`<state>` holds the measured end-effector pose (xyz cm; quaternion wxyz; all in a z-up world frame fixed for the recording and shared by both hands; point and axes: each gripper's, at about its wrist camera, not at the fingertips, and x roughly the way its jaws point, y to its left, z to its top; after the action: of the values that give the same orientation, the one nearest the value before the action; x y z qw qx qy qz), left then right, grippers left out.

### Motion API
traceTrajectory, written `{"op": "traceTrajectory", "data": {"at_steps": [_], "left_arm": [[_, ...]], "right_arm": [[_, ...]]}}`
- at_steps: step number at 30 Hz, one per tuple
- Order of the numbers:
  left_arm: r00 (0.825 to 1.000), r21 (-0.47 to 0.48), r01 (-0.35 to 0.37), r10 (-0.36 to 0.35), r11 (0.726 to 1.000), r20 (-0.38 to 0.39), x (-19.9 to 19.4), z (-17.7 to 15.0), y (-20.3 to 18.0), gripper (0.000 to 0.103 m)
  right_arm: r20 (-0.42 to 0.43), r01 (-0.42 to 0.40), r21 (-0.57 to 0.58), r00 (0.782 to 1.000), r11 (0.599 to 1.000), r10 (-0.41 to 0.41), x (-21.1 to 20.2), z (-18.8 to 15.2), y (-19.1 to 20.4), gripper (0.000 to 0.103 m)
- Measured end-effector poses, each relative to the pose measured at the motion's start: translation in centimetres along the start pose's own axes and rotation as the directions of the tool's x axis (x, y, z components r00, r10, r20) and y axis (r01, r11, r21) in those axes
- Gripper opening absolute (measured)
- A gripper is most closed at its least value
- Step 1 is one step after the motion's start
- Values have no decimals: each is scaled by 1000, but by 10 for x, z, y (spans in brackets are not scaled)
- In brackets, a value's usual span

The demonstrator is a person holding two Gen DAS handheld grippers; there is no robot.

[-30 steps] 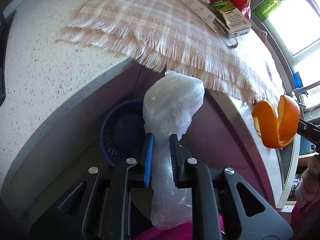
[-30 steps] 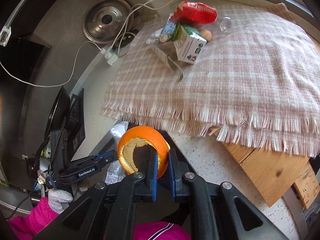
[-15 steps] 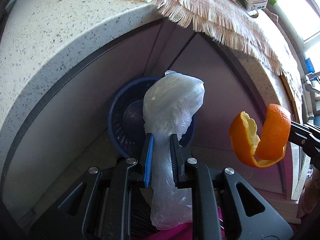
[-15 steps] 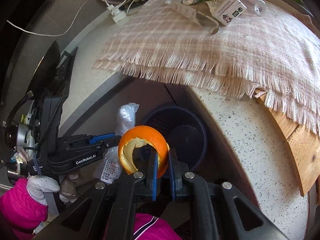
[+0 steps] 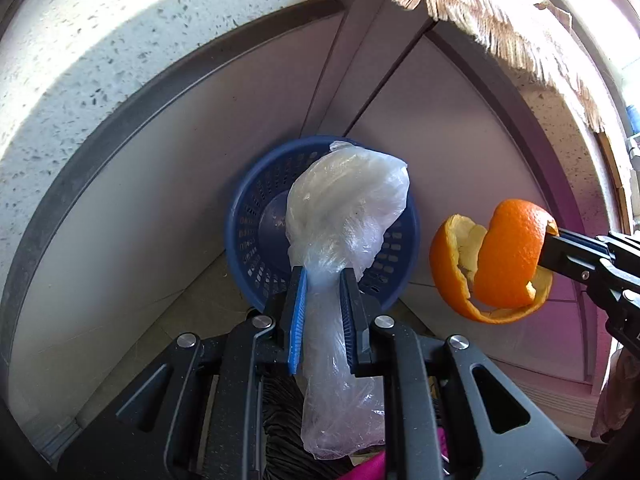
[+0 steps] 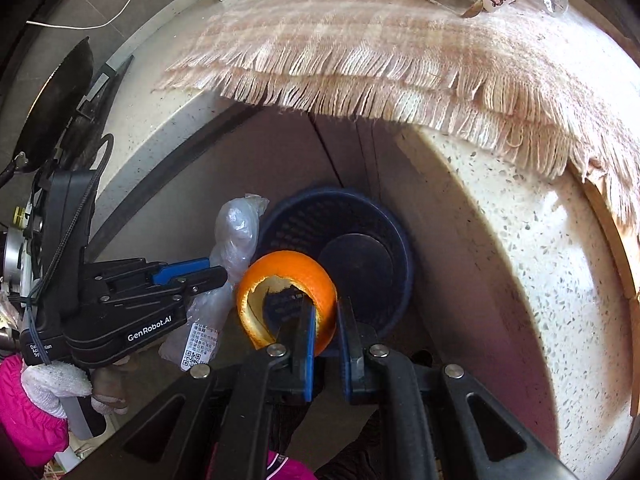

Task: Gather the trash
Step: 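Lift the plastic bag and orange peel and carry both over the blue basket, then open the left tool and right tool to drop bag and peel into basket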

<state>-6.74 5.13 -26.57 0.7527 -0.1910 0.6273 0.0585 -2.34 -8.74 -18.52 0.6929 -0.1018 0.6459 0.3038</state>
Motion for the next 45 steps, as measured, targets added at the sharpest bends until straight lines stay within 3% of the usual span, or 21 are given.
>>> {"op": "traceTrajectory", "data": {"at_steps": [14,20,22,24,30,34,45], "left_arm": [[1000,12,-11,12,1000,-22,8,5,-12,15],[1000,7,-2,2,1000,-27,11,9,-11,21],[1000,7,-4,4,1000,-26,10,10,-10,28],[1000,2,-7,7,1000,-21,8,10,-9,42],[1000,-1,-21,21,1000,0,1,13,-5,65],[999,6,-33,33,999,3,-4,14,-5,65],[998,5,-38,37,999,50,-26,19,-6,65]], "right_arm": [[-2,27,12,1000,1000,-27,15,7,-5,9],[0,9,16,1000,1000,-9,13,16,-5,19],[9,9,10,1000,1000,-9,10,18,-5,28],[17,10,2,1000,1000,-10,7,22,-4,30],[28,-1,3,1000,1000,1,-1,29,-3,35],[43,0,0,999,1000,0,-14,34,-4,50],[106,-70,3,992,998,69,-56,43,-2,57]]}}
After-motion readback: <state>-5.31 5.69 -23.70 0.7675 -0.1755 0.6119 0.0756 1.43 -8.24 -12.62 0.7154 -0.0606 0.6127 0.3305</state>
